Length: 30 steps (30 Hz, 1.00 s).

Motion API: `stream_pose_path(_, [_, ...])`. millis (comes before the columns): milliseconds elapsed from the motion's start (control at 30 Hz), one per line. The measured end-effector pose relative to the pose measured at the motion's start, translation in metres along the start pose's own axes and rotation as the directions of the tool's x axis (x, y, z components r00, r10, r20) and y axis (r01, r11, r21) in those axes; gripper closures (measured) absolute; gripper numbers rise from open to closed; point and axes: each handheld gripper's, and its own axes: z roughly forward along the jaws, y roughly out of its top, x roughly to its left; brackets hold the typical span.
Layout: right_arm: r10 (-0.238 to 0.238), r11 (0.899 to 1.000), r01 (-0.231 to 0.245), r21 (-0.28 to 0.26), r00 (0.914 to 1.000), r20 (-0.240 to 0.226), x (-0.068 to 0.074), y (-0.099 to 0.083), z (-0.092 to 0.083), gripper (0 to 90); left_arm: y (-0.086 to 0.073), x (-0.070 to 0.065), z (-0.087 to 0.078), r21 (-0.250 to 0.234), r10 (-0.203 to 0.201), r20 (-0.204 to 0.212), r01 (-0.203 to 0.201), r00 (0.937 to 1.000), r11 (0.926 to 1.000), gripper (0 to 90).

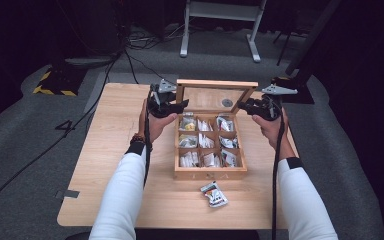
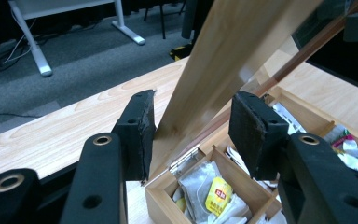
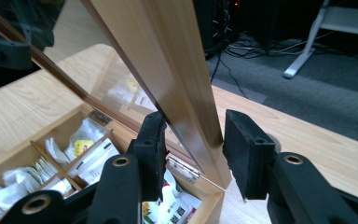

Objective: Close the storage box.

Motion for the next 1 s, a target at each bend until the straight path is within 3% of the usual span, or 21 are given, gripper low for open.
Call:
stream_pose_path(300, [-0.034,0.999,0.034,-0.005,0.9994,0.001,0.005,-0.003,-0.006,59.4,-0.005,-0.004,-0.006,-0.012,0.007,0.009,-0.006,0.9999,0.9999,50.6])
stream_pose_path(400, [-0.023,1.000,0.023,0.000,0.9997,-0.009,0.005,-0.004,-0.007,58.7,-0.006,-0.005,-0.008,-0.012,0.008,0.004,-0.008,1.0000,0.9999,50.7])
stream_pose_path(800, [-0.047,0.999,0.046,0.011,0.9975,0.054,0.016,-0.012,-0.013,50.1,-0.012,-0.013,-0.015,-0.001,0.040,0.003,-0.040,0.9992,0.9992,50.5])
stream_pose_path(1000, [-0.075,0.997,0.075,0.003,0.9964,0.040,0.018,-0.017,-0.016,52.2,-0.017,-0.018,-0.018,-0.007,0.054,-0.003,-0.054,0.9986,0.9985,50.0])
